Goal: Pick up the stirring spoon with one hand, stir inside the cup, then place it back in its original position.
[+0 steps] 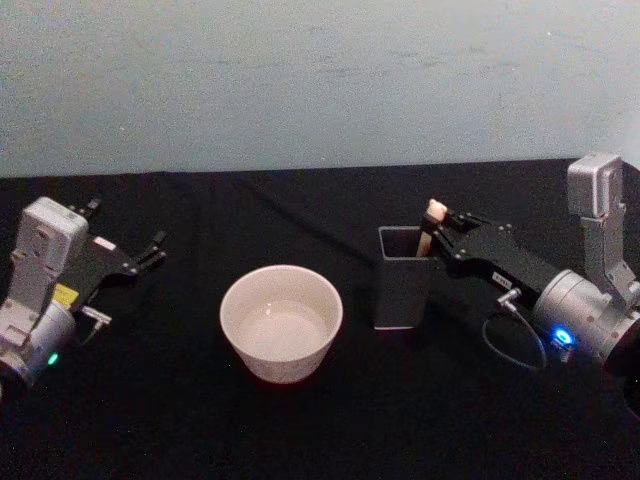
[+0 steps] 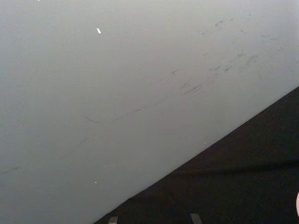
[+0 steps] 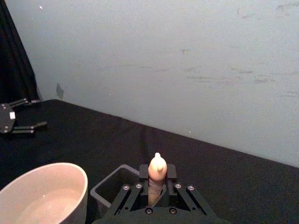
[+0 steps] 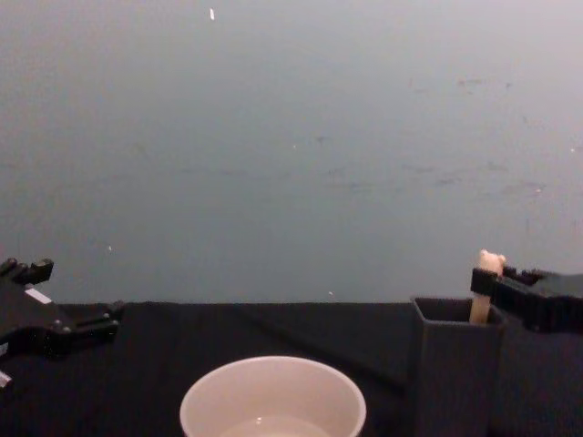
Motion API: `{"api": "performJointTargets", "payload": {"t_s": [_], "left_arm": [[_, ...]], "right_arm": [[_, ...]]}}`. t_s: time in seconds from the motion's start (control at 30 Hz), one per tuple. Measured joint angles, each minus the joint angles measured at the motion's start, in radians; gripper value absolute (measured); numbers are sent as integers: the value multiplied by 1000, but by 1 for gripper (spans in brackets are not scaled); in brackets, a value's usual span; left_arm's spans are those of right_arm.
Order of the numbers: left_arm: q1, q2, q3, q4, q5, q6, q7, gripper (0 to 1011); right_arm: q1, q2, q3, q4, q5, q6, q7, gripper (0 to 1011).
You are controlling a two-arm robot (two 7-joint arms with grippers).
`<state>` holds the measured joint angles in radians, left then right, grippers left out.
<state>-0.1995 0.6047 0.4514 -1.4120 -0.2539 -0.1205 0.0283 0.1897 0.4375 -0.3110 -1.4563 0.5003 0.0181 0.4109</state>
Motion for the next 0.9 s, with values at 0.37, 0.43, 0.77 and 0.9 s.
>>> {"api": "performJointTargets", "payload": {"t_s": [0.37,0.43,0.77,0.9], "left_arm": [[0,0,0,0,0,0,0,1001],[0,0,0,0,0,0,0,1001],[0,0,0,0,0,0,0,1001],[0,0,0,0,0,0,0,1001]], "right_arm": [[-28,10,39,-78,52,8,9,213],[-32,14,45,-96,63,7,12,213],[-36,27,62,-156,99,-10,17,213],[-33,29,69,-178,112,-24,17,213]]}}
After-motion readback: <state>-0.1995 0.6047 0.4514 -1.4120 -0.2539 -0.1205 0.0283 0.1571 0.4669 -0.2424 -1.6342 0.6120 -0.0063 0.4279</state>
